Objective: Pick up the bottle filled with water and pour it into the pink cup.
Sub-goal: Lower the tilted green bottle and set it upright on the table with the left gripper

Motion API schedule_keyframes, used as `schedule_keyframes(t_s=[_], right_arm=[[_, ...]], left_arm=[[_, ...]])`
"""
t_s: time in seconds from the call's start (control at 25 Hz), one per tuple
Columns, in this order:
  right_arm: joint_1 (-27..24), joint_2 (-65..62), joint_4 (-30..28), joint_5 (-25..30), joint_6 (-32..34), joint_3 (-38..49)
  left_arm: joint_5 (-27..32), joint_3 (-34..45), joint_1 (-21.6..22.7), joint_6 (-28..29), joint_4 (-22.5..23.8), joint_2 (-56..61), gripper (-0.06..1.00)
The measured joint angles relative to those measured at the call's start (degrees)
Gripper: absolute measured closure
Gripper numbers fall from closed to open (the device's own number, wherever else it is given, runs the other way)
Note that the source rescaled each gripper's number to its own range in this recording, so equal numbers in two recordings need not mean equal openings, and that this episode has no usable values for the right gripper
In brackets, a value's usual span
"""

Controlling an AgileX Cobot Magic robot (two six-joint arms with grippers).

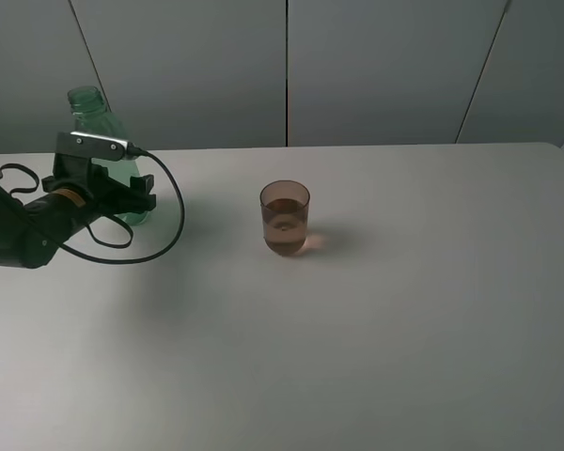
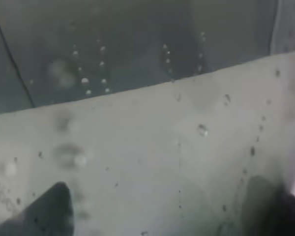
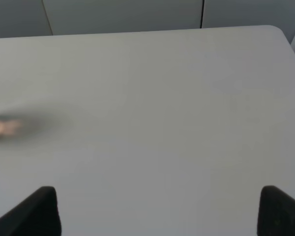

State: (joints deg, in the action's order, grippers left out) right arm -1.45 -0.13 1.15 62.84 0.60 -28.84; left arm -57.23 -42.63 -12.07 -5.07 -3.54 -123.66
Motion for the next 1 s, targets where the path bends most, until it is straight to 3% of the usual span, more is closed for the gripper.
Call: schedule_keyframes(t_s=[0.08,0.16,0.52,0.84,1.0], right_arm=[[0.0,0.0,0.0,0.0,0.0,0.0],[0.0,0.0,0.0,0.0,0.0,0.0],[0.0,0.0,0.0,0.0,0.0,0.0],[0.0,0.0,0.0,0.0,0.0,0.0],[0.0,0.0,0.0,0.0,0.0,0.0]], left_arm=[[1.63,0.05,0.0,-0.12,0.0,0.41,-0.03],[2.57,0.05,0.0,-0.12,0.0,0.56,-0.05],[8.73,0.05,0.0,-0.71,-0.23,0.65,-0.06],[17.6,0.13,0.0,-3.03,-1.29,4.39,-0.06],[19.46,3.89,0.0,-4.14,-2.42,9.04,-0.06]])
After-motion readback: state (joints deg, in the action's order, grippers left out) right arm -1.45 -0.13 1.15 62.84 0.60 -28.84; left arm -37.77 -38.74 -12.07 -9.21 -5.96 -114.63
